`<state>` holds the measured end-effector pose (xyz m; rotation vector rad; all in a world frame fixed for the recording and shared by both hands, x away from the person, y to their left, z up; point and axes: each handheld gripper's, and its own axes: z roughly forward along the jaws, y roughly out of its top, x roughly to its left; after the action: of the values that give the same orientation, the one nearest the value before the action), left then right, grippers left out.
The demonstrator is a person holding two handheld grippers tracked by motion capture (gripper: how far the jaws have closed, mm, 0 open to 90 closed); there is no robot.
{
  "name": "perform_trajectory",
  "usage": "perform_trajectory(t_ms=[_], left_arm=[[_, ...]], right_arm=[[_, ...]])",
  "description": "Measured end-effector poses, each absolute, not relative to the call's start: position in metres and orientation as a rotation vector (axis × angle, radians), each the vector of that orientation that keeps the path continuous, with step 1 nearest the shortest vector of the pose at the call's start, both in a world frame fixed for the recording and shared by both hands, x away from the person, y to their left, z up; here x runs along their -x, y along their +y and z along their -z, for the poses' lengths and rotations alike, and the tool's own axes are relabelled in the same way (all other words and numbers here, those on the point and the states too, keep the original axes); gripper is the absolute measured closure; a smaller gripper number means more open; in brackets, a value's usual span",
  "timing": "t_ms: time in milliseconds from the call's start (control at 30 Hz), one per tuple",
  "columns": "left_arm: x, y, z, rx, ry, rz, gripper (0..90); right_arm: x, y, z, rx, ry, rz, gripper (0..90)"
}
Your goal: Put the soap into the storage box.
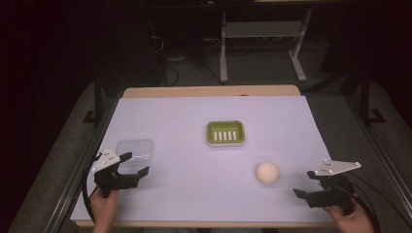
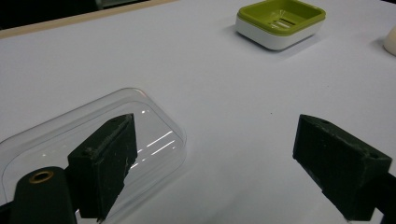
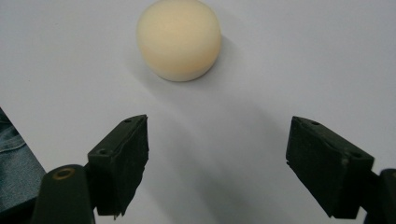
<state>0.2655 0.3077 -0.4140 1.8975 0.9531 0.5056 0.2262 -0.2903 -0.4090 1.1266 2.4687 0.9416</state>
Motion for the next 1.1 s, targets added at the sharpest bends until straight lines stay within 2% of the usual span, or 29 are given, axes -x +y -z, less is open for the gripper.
perform_trajectory(t_ms=[1100], left_arm=[[-0.264,0.306,0.414,-1.891,0.944,-0.528,12.9]], right_arm=[[-0.250,-0.256,0.388,-1.053,2.568,-0.873,18.3]])
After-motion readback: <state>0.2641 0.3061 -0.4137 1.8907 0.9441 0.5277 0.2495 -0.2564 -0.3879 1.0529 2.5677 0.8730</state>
